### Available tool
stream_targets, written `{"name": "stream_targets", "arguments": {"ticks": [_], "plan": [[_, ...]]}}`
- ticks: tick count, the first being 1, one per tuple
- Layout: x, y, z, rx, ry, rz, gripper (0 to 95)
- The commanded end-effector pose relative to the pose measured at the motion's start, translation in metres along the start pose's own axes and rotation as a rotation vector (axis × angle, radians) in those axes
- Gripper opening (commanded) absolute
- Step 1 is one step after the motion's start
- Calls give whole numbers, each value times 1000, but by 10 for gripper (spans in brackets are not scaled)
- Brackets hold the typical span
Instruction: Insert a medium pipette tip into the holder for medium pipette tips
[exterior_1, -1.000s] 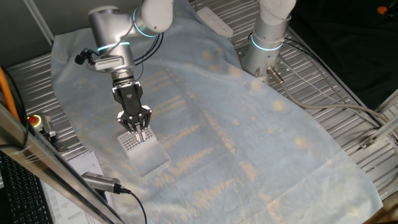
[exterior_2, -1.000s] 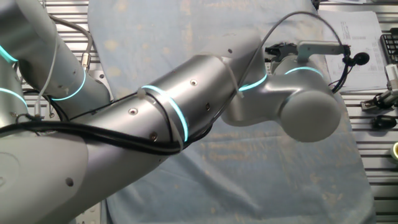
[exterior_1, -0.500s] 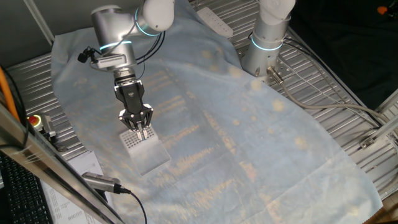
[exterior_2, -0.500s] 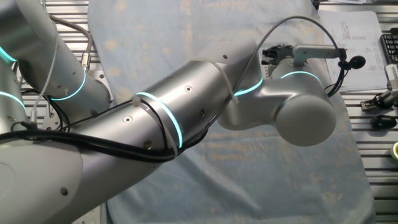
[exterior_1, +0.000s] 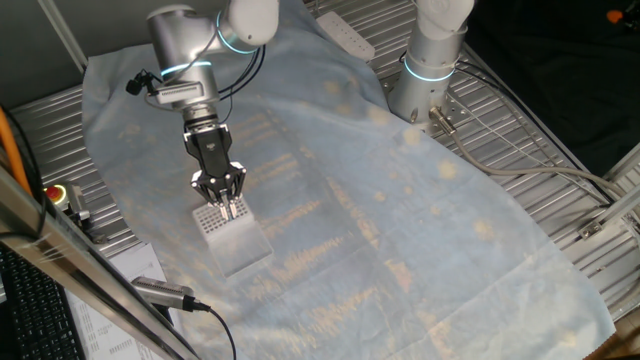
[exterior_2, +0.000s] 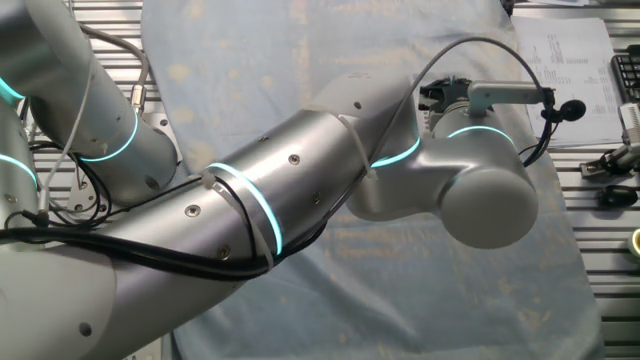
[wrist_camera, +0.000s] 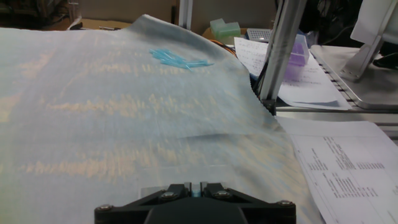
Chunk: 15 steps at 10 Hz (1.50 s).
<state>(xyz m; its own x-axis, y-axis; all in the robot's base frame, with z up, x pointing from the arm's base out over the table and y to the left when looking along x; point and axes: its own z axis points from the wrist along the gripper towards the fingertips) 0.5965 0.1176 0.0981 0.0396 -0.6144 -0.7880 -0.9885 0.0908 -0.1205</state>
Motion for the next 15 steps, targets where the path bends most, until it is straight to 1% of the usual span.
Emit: {"name": "stream_targets", "arguments": {"ticks": [1, 6, 7, 9, 10, 11, 12, 14, 15], "plan": [[1, 0, -1, 0, 0, -2, 190], [4, 0, -9, -1, 8, -12, 190], [5, -1, -13, -4, 17, -4, 190], [6, -2, -20, -6, 47, 8, 190], [5, -2, -20, -5, 58, 36, 190], [0, -3, -21, -4, 96, 57, 190], [-5, -4, -22, -4, 125, 71, 190], [-22, -9, -23, 3, 189, 131, 190], [-22, -9, -23, 3, 189, 131, 190]]}}
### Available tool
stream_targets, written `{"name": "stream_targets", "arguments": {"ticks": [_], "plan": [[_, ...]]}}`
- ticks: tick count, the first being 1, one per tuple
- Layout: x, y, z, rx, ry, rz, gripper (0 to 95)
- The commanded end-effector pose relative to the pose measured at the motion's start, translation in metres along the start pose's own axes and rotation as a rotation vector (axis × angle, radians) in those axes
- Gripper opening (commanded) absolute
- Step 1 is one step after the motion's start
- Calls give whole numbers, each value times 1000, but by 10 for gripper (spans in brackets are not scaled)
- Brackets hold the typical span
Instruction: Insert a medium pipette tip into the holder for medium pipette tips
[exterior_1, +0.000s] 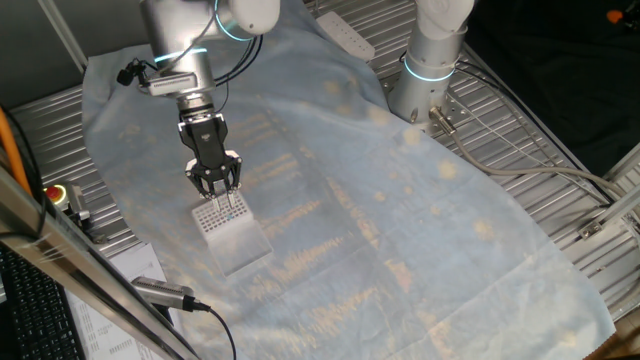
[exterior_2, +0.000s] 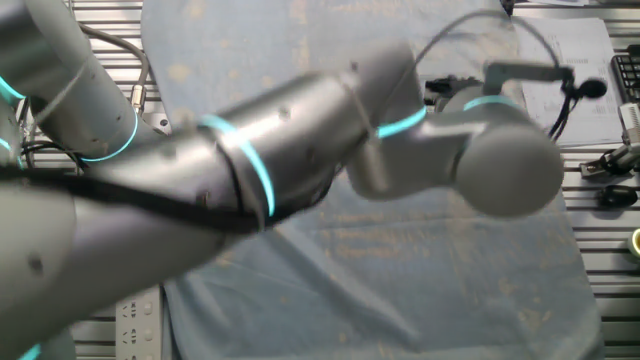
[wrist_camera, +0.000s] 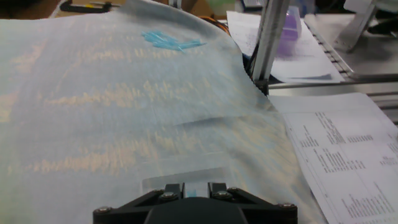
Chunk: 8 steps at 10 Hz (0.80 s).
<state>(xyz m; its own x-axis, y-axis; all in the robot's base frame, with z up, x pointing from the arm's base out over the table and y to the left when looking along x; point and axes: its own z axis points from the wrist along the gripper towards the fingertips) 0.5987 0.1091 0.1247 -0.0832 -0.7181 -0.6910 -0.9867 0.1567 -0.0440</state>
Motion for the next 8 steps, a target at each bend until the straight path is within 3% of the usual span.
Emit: {"name": "stream_targets", "arguments": {"ticks": [1, 3, 4, 7, 8], "plan": [[-20, -11, 0, 6, 82, 47, 0], [-33, -19, 2, -12, 168, 29, 0], [-39, -22, 4, -10, 197, 25, 0], [-44, -21, 16, -19, 271, -4, 0], [-45, -20, 20, -28, 282, -3, 0]]}}
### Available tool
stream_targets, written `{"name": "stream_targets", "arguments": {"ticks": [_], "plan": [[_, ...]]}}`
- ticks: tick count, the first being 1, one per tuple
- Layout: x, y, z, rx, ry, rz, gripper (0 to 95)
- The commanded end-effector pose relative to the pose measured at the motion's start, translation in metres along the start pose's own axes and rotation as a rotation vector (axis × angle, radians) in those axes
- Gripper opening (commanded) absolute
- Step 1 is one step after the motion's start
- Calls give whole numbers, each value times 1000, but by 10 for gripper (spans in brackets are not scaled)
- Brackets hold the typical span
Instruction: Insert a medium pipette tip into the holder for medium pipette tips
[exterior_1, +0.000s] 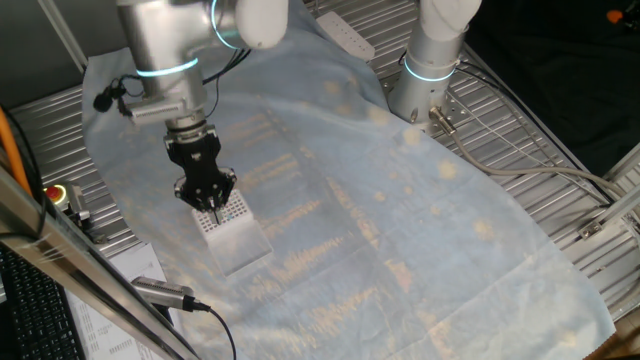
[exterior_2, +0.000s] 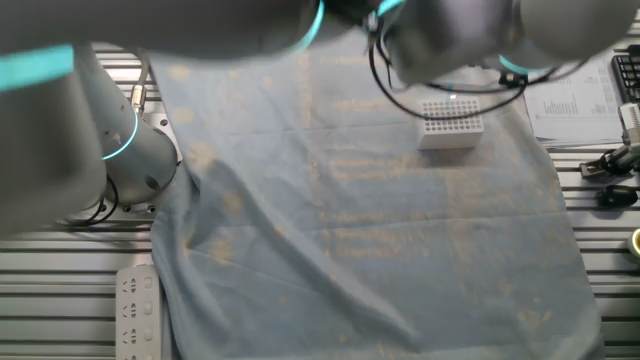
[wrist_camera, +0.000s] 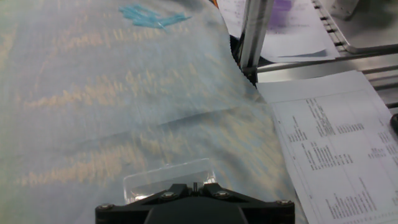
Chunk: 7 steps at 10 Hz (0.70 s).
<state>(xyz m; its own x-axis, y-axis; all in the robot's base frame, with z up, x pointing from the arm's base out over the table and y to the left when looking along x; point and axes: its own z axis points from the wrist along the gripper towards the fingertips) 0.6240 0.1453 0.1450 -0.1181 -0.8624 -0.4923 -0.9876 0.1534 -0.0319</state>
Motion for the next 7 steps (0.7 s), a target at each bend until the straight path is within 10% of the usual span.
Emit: {"name": "stream_targets", "arguments": {"ticks": [1, 7], "plan": [[-6, 2, 10, -34, 50, 12, 0], [-8, 3, 30, -45, 200, 3, 0]]}}
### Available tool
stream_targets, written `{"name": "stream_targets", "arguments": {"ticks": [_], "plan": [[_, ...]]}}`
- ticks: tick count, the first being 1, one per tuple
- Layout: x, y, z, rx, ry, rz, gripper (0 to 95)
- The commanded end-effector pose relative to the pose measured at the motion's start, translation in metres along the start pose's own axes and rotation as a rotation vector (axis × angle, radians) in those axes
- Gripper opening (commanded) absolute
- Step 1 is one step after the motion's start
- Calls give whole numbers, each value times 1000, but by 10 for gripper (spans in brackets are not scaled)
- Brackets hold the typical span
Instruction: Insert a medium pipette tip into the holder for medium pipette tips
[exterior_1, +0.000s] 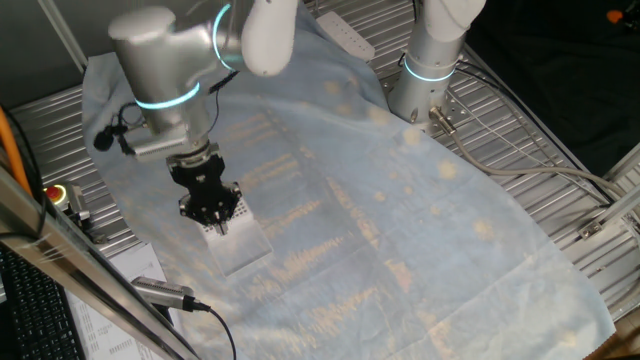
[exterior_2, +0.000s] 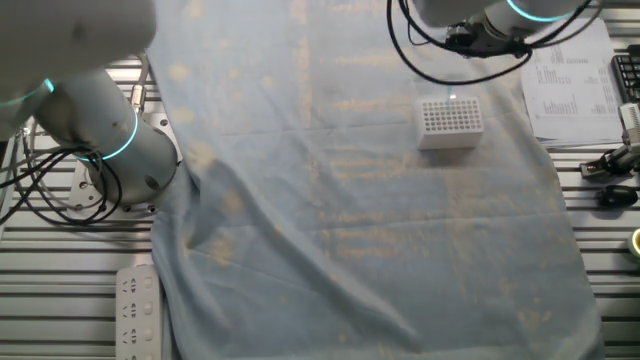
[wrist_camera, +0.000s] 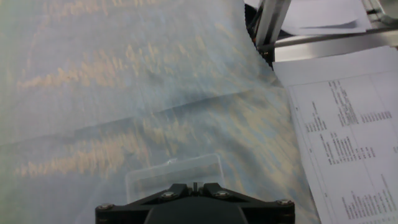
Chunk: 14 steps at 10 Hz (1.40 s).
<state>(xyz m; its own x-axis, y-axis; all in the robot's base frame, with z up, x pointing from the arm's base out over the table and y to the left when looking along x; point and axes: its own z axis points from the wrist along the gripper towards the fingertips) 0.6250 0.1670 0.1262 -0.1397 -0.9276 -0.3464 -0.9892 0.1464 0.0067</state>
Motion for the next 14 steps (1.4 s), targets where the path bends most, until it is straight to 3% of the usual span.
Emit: {"name": "stream_targets", "arguments": {"ticks": [1, 2, 5, 7, 10, 11, 12, 14], "plan": [[0, -1, 7, -6, 47, -19, 0], [0, -1, 12, -7, 51, -27, 0], [4, 3, 23, -20, 108, -50, 0], [9, 8, 26, -53, 134, -83, 0], [17, 17, 33, -66, 182, -144, 0], [19, 20, 35, -71, 212, -170, 0], [22, 23, 36, -76, 196, -165, 0], [28, 28, 37, -77, 202, -171, 0]]}}
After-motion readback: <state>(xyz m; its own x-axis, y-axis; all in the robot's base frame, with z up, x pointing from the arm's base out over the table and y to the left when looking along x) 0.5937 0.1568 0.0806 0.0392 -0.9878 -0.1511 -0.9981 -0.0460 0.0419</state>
